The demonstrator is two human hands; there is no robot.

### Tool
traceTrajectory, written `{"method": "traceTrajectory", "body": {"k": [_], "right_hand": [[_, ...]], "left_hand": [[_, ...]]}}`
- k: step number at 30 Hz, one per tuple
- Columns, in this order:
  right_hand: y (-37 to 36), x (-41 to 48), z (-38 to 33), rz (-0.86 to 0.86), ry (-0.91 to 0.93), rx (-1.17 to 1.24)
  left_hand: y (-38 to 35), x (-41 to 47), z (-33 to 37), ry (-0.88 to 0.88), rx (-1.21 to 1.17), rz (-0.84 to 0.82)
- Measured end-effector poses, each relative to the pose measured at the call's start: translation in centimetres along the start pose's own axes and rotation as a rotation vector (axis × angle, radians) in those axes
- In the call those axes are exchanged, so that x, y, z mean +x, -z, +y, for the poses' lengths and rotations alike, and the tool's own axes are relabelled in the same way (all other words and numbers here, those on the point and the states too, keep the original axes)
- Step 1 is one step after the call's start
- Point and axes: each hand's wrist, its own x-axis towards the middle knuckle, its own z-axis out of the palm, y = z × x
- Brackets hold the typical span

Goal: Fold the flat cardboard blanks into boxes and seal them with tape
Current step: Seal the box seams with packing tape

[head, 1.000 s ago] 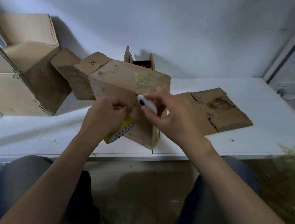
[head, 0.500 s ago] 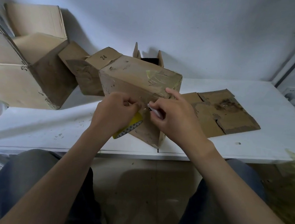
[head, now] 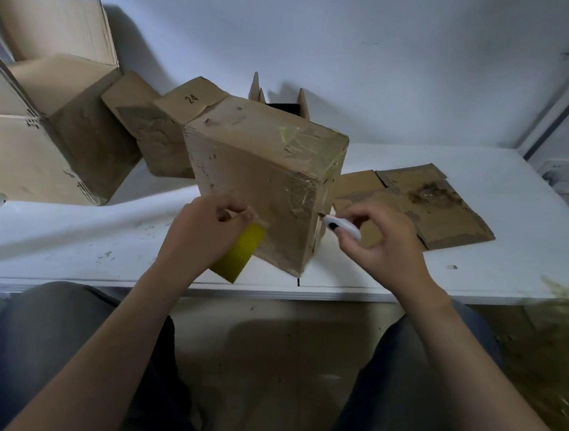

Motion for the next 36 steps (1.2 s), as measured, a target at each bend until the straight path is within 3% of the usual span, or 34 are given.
{"method": "traceTrajectory", "body": {"k": [5, 11, 15, 17, 21, 24, 28, 36], "right_hand": [[-1.0, -0.9, 7.3, -0.077, -0.597, -0.077], [-3.0, -0.7, 13.3, -0.16, -0.748, -0.26], [-2.6, 0.1, 12.8, -0.261, -0.723, -0.368], [-1.9, 1.0, 11.3, -0.191, -0.635, -0.341], [-0.4, 4.0, 5.1, 0.095, -0.359, -0.002], [0.1, 6.6, 0.0, 0.03, -0.248, 0.199], [-1.6, 8.4, -2.2, -0.185, -0.181, 0.055], [-3.8, 7.6, -1.3, -0.108, -0.144, -0.067]], "left_hand": [[-0.6, -1.0, -0.4, 0.033, -0.073, -0.015], [-1.0, -1.6, -0.2, 0.036, -0.064, -0.027], [-0.8, -1.5, 0.2, 0.023, -0.066, -0.02], [-0.6, -1.5, 0.4, 0.01, -0.07, -0.009], [-0.2, -1.3, 0.4, -0.005, -0.078, 0.012], [0.0, -1.1, 0.5, -0.008, -0.095, 0.016], [0.6, -1.0, 0.4, -0.025, -0.093, 0.029], [1.2, -1.0, -0.7, 0.004, -0.131, 0.039]]}}
